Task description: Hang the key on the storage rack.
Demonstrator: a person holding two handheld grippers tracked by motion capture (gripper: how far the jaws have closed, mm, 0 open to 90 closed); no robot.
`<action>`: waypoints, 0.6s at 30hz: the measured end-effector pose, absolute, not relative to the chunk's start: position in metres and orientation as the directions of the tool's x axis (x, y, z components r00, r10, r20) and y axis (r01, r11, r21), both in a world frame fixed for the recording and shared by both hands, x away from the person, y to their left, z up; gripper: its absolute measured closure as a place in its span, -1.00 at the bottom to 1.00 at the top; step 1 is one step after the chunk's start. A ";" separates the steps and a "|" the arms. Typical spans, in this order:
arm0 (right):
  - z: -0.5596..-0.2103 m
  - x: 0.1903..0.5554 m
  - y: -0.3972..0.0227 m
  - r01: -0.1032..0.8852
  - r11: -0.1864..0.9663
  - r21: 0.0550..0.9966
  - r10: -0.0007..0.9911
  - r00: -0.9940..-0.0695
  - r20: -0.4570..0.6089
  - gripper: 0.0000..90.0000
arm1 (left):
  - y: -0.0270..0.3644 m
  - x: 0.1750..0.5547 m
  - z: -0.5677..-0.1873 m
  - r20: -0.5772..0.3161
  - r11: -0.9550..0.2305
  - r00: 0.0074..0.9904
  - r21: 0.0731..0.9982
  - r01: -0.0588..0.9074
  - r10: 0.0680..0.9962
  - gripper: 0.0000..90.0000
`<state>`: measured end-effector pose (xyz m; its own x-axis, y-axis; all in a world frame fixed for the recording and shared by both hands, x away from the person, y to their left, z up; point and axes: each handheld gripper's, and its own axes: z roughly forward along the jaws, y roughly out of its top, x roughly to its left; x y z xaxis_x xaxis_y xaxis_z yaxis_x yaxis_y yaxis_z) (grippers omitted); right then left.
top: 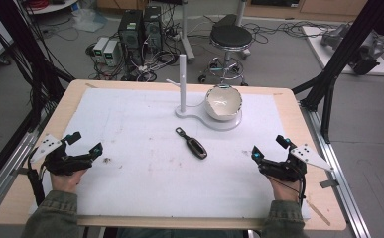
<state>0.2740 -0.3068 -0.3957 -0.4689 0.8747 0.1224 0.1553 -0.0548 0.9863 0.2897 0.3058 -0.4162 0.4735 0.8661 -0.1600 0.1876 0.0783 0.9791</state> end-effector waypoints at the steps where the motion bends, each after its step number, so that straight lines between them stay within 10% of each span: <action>1: -0.396 0.274 -0.306 0.164 -0.057 0.985 0.874 -0.469 0.128 -0.99 | 0.306 0.290 -0.416 -0.160 0.078 0.474 0.979 0.188 0.866 -0.95; 18: -0.395 0.278 -0.297 0.179 -0.019 0.984 0.875 -0.474 0.104 -0.99 | 0.306 0.294 -0.421 -0.167 0.082 0.463 0.976 0.200 0.870 -0.95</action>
<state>0.2776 -0.2970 -0.3952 -0.4738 0.8745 0.1035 0.1792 -0.0194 0.9836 0.2944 0.3062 -0.4206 0.4630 0.8704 -0.1673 0.1996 0.0815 0.9765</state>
